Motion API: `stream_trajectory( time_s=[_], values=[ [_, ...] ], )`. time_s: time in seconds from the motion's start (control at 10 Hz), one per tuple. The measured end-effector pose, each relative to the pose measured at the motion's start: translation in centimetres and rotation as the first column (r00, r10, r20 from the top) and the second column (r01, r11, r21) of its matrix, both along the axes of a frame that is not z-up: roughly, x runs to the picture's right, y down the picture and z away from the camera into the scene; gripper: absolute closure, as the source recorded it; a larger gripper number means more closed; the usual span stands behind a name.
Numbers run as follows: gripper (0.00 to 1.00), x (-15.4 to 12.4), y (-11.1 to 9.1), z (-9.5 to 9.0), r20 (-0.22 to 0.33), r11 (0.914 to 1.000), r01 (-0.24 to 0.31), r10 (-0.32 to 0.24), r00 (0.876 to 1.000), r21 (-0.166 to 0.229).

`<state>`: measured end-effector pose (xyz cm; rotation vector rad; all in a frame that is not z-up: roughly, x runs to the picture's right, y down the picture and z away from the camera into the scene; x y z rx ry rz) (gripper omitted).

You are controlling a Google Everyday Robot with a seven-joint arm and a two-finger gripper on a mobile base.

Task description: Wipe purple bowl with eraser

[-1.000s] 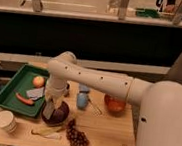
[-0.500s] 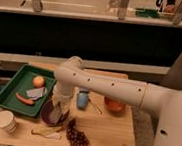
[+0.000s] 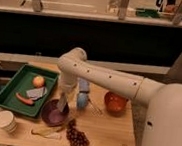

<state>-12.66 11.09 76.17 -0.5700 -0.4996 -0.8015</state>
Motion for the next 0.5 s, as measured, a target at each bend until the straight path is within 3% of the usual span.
stream_trajectory(
  time_s=[0.3,0.5],
  values=[
    [1.0,-4.6,0.2,0.2,0.061,0.9997,0.023,-0.023,0.998,-0.001],
    [1.0,-6.6,1.8,-1.1,0.112,0.9987,0.05,-0.048,0.993,-0.013]
  ],
)
